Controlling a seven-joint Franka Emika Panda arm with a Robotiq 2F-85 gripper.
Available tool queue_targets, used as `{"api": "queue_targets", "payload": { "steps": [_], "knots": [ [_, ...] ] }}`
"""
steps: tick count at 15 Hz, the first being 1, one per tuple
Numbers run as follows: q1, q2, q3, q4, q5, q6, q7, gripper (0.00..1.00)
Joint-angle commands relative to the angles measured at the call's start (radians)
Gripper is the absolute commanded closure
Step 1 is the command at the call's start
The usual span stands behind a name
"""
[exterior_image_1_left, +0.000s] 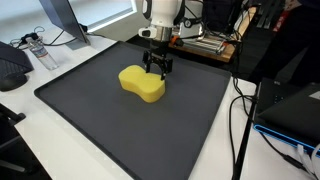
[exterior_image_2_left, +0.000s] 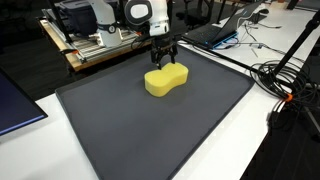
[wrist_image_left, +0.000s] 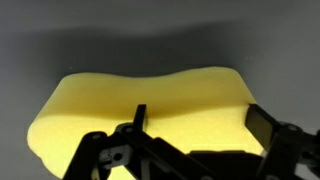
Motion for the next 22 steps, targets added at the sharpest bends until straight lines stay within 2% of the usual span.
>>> {"api": "queue_targets", "payload": {
  "steps": [1, 4, 5, 6, 15, 19, 20, 22],
  "knots": [
    [0.018, 0.037, -0.026, 0.04, -0.009, 0.023, 0.024, 0.0],
    [0.02, 0.051, -0.026, 0.058, -0.004, 0.026, 0.021, 0.0],
    [0.018, 0.059, -0.021, 0.064, 0.003, 0.019, 0.019, 0.25],
    [0.014, 0.066, -0.015, 0.067, 0.008, 0.014, 0.015, 0.26],
    [-0.002, 0.078, 0.023, 0.072, 0.051, -0.018, 0.005, 0.84],
    [-0.01, 0.078, 0.04, 0.072, 0.078, -0.03, -0.002, 0.95],
    [-0.013, 0.079, 0.044, 0.071, 0.084, -0.033, -0.003, 0.91],
    [-0.017, 0.077, 0.051, 0.069, 0.098, -0.038, -0.005, 0.91]
  ]
}}
